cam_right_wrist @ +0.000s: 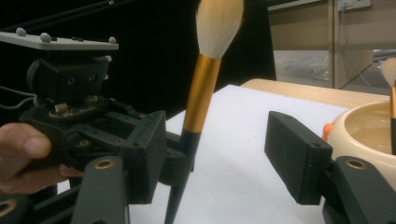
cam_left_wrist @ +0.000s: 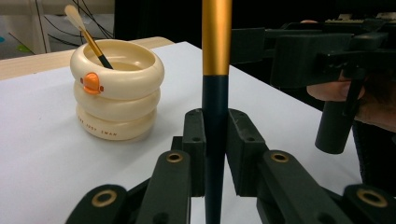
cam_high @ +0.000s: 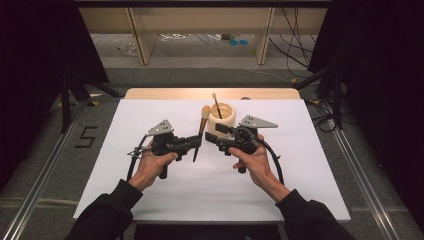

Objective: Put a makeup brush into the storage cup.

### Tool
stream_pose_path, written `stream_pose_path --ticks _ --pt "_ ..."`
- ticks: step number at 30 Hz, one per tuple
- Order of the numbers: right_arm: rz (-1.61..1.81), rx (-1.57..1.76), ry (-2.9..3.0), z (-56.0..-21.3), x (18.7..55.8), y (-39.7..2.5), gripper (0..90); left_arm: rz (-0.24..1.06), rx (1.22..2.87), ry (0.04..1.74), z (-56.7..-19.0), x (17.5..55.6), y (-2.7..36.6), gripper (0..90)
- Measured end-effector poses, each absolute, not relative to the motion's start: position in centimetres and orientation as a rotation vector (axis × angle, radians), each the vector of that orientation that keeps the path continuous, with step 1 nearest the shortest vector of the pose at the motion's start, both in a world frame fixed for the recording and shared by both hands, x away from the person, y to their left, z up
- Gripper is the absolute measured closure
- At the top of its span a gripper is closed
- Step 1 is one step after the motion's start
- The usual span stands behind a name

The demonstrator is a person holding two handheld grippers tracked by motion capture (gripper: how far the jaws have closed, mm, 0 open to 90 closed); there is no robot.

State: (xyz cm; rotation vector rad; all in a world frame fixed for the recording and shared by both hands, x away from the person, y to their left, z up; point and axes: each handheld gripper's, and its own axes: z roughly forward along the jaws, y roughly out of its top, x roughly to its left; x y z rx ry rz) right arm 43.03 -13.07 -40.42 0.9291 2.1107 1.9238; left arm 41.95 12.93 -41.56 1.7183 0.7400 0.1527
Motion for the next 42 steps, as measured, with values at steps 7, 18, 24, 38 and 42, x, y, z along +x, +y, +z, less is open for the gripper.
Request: stream_pose_path --ticks 7,18,24,38,42 --pt "1.955 0.934 2.126 -40.5 43.3 -12.5 46.0 0.143 1.709 0.737 -41.7 41.5 12.6 78.5" --pt "2.006 0.905 2.124 -40.7 43.6 -12.3 56.7 0.143 1.707 0.721 -42.0 41.1 12.3 78.5" --pt "2.021 0.917 2.155 -40.7 43.4 -12.0 62.3 0.134 1.701 0.724 -42.1 41.0 12.2 78.5" --pt "2.048 0.926 2.166 -41.0 43.6 -11.8 72.3 0.135 1.693 0.714 -42.1 40.9 12.1 78.5" --pt "2.051 0.941 2.179 -41.1 43.6 -11.7 76.3 0.113 1.673 0.722 -42.2 40.9 11.9 78.5"
